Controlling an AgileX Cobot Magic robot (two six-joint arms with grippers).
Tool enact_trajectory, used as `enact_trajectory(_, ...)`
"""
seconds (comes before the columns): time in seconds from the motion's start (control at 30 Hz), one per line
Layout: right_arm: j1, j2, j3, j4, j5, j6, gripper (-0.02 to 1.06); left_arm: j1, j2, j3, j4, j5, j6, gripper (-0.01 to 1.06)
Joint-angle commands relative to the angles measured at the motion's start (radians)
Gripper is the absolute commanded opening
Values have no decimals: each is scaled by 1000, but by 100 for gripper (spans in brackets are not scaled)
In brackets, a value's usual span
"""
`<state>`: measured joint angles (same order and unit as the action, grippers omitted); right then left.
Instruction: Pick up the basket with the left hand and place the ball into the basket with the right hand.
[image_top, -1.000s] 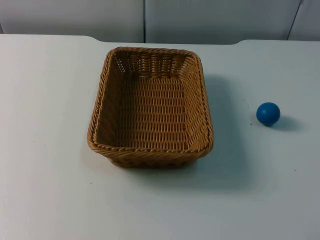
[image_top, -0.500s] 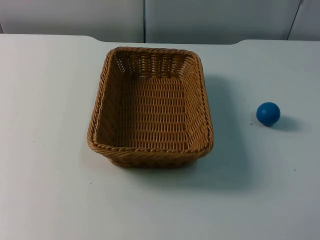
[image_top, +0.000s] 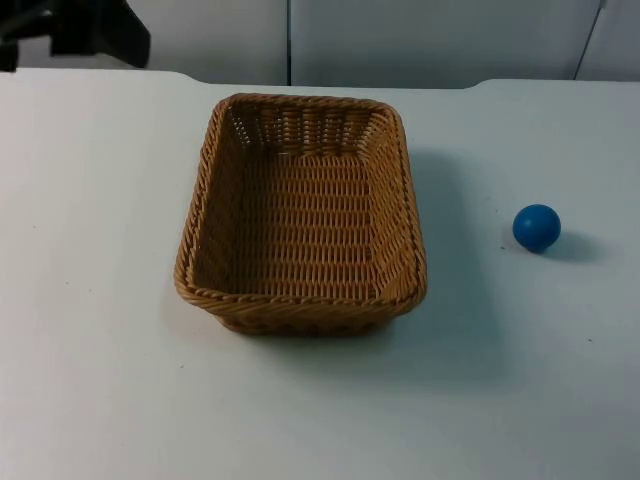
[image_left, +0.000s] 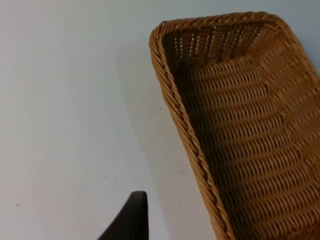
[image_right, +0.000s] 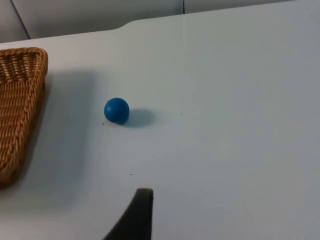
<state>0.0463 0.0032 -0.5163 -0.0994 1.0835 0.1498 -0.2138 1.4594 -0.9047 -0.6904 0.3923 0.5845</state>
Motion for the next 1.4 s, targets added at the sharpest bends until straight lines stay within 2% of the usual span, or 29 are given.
enact_trajectory(0.0, 3, -3, 5, -6, -1, -2, 95, -20, 50, -31, -4, -27, -12, 105)
enact_trajectory(0.17, 3, -3, 5, -6, -1, -2, 95, -45, 217, -157, -4, -12, -49, 105)
enact_trajectory(0.3, 3, -3, 5, -6, -1, -2, 95, -48, 403, -329, 13, 89, -104, 105)
enact_trajectory(0.43, 3, -3, 5, -6, -1, -2, 95, -48, 496, -403, 45, 118, -160, 105)
enact_trajectory(0.83, 3, -3, 5, -6, -1, -2, 95, -65, 638, -445, 115, 130, -253, 105)
enact_trajectory(0.93, 3, -3, 5, -6, -1, -2, 95, -100, 673, -456, 232, 126, -346, 105)
enact_trajectory(0.97, 3, -3, 5, -6, -1, -2, 95, -100, 673, -456, 232, 126, -346, 105)
enact_trajectory(1.1, 3, -3, 5, -6, -1, -2, 95, -151, 712, -519, 473, 155, -572, 105)
enact_trajectory(1.13, 3, -3, 5, -6, -1, -2, 95, -151, 712, -519, 473, 155, -572, 105)
enact_trajectory(1.27, 3, -3, 5, -6, -1, -2, 95, -178, 728, -577, 736, 197, -819, 103)
enact_trajectory(1.37, 3, -3, 5, -6, -1, -2, 95, -178, 741, -603, 784, 226, -864, 103)
